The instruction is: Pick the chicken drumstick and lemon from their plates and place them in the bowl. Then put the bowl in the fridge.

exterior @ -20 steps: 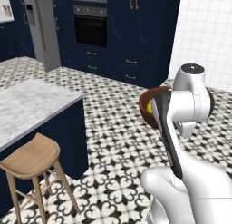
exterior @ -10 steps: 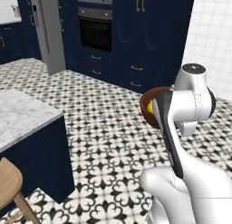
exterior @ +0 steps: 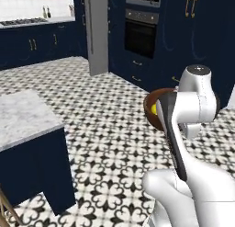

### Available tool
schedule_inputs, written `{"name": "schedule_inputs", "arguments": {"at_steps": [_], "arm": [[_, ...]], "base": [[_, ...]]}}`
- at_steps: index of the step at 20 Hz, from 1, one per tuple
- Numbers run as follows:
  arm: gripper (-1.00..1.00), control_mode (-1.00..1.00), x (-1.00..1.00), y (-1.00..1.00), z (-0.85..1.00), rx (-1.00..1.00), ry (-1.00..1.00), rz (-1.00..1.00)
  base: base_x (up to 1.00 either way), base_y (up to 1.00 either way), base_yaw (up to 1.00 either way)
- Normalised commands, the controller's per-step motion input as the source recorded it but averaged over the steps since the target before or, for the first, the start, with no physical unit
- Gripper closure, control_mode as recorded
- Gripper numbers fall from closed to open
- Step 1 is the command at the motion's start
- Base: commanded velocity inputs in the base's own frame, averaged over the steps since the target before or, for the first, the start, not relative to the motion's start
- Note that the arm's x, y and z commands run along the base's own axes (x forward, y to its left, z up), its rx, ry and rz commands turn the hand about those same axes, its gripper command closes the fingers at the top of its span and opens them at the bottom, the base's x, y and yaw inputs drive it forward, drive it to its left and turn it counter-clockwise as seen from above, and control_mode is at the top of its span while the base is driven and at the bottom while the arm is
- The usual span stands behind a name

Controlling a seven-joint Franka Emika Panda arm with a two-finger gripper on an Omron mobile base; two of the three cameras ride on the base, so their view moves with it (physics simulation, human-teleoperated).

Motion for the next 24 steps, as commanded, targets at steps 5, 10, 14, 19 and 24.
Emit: {"name": "schedule_inputs", "arguments": {"at_steps": [5,10,14,19,24], "arm": [[1.0,1.0,0.0,0.0,0.0,0.0,0.0,0.0],[1.0,1.0,0.0,0.0,0.0,0.0,0.0,0.0],[1.0,1.0,0.0,0.0,0.0,0.0,0.0,0.0],[1.0,1.0,0.0,0.0,0.0,0.0,0.0,0.0],[1.0,1.0,0.0,0.0,0.0,0.0,0.0,0.0]], "base": [[1.0,-0.9,0.48],[1.0,-0.92,0.48],[1.0,-0.92,0.47],[1.0,-0.89,0.33],[1.0,-0.82,0.22]]}}
